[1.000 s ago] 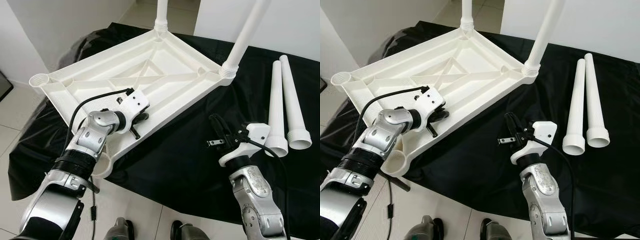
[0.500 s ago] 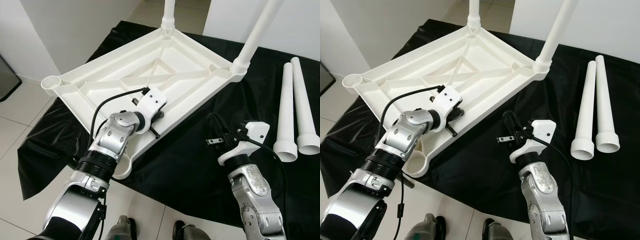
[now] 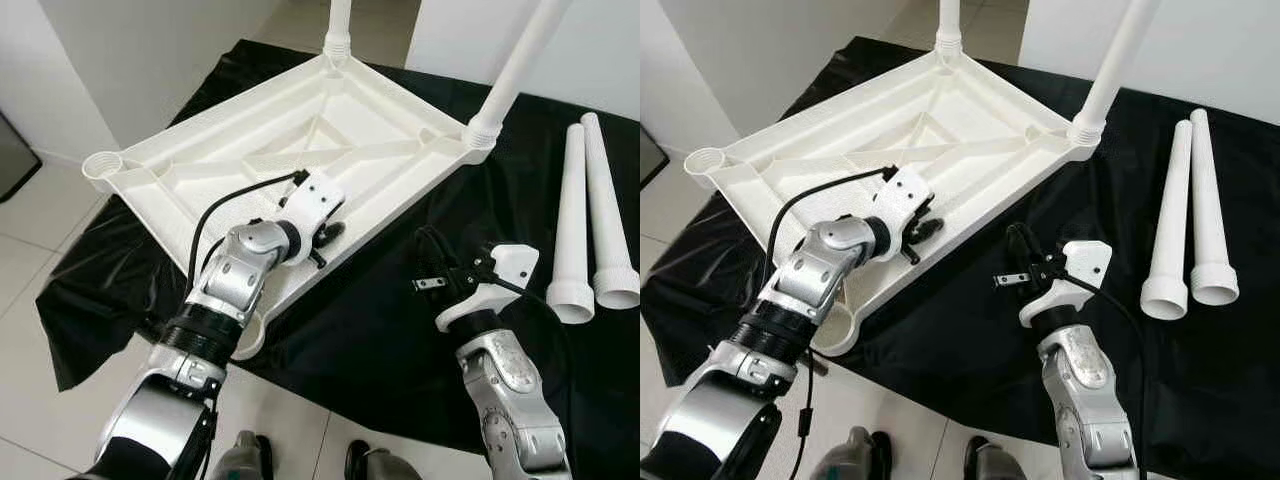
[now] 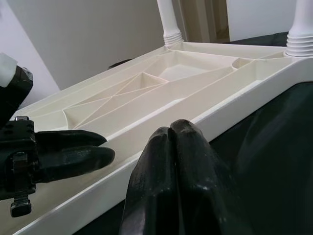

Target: Building children table

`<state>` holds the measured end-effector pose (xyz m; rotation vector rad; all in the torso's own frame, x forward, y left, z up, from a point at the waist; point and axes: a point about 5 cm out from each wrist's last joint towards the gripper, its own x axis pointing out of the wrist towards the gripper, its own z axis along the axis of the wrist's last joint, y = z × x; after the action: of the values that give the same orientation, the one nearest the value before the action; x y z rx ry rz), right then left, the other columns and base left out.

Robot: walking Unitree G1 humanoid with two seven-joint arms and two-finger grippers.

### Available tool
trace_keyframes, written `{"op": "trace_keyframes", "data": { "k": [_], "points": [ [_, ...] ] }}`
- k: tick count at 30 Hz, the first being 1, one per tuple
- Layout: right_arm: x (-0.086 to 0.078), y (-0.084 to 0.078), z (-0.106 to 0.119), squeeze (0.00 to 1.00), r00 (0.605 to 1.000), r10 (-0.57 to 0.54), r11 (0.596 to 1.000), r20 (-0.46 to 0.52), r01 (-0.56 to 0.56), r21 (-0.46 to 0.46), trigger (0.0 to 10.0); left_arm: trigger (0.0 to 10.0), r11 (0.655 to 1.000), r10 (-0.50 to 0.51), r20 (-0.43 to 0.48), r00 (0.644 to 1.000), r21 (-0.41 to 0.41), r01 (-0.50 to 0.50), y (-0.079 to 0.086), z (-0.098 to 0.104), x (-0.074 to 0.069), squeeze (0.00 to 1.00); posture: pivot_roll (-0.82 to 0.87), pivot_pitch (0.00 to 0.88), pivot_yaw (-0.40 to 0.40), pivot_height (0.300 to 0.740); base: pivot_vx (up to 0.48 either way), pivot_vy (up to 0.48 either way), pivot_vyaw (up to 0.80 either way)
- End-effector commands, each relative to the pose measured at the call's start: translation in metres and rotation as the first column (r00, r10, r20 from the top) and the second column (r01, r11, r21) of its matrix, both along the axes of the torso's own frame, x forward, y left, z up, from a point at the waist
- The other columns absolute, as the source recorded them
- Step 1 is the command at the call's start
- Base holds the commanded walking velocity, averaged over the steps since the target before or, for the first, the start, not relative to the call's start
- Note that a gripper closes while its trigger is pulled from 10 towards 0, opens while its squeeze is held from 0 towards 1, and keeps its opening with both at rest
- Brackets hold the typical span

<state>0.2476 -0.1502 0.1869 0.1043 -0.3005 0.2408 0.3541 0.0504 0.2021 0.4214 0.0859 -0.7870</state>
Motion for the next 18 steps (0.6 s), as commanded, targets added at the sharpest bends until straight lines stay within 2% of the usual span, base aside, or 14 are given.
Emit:
{"op": "trace_keyframes", "data": {
  "k": [1, 5, 9, 11, 13, 17, 18],
  "points": [
    [-0.002, -0.001, 0.0, 0.0, 1.0, -0.007, 1.0, -0.001, 0.007, 0.01, 10.0, 10.0, 1.0, -0.013, 0.037, 0.999, -0.012, 0.013, -0.002, 0.007, -0.002, 0.0, 0.01, 0.192, 0.03, 0.74, 0.0, 0.0, 0.0],
    [-0.003, 0.0, 0.0, 0.0, 1.0, -0.008, 1.0, 0.003, 0.008, 0.02, 10.0, 10.0, 1.0, -0.02, 0.066, 0.998, -0.015, 0.021, 0.003, 0.017, -0.002, 0.0, 0.01, 0.193, 0.031, 0.74, 0.0, 0.0, 0.0],
    [-0.003, -0.001, 0.001, 0.0, 1.0, -0.015, 1.0, 0.006, 0.014, 0.023, 10.0, 10.0, 0.999, -0.051, 0.097, 0.994, 0.001, 0.051, 0.016, 0.027, -0.005, 0.0, 0.0, 0.192, 0.031, 0.74, 0.0, 0.0, 0.0],
    [-0.003, -0.003, 0.0, 0.0, 1.0, -0.017, 1.0, 0.004, 0.017, 0.021, 10.0, 10.0, 0.999, -0.046, 0.111, 0.993, 0.006, 0.046, 0.031, 0.033, -0.005, 0.0, 0.01, 0.194, 0.027, 0.74, 0.0, 0.0, 0.0],
    [-0.003, -0.003, 0.0, 0.0, 1.0, -0.017, 1.0, 0.002, 0.017, 0.019, 10.0, 10.0, 0.999, -0.049, 0.116, 0.992, 0.011, 0.048, 0.036, 0.035, -0.006, 0.0, 0.01, 0.193, 0.025, 0.74, 0.0, 0.0, 0.0],
    [-0.002, -0.006, -0.002, 0.0, 1.0, -0.022, 1.0, -0.003, 0.022, -0.005, 10.0, 10.0, 0.998, -0.026, 0.118, 0.993, 0.054, 0.019, 0.06, 0.037, -0.006, 0.0, 0.02, 0.191, 0.018, 0.74, 0.0, 0.0, 0.0],
    [-0.002, -0.006, -0.002, 0.0, 1.0, -0.022, 1.0, -0.003, 0.022, -0.005, 10.0, 10.0, 0.998, -0.026, 0.118, 0.993, 0.054, 0.019, 0.06, 0.037, -0.006, 0.0, 0.02, 0.191, 0.018, 0.74, 0.0, 0.0, 0.0]
  ]
}}
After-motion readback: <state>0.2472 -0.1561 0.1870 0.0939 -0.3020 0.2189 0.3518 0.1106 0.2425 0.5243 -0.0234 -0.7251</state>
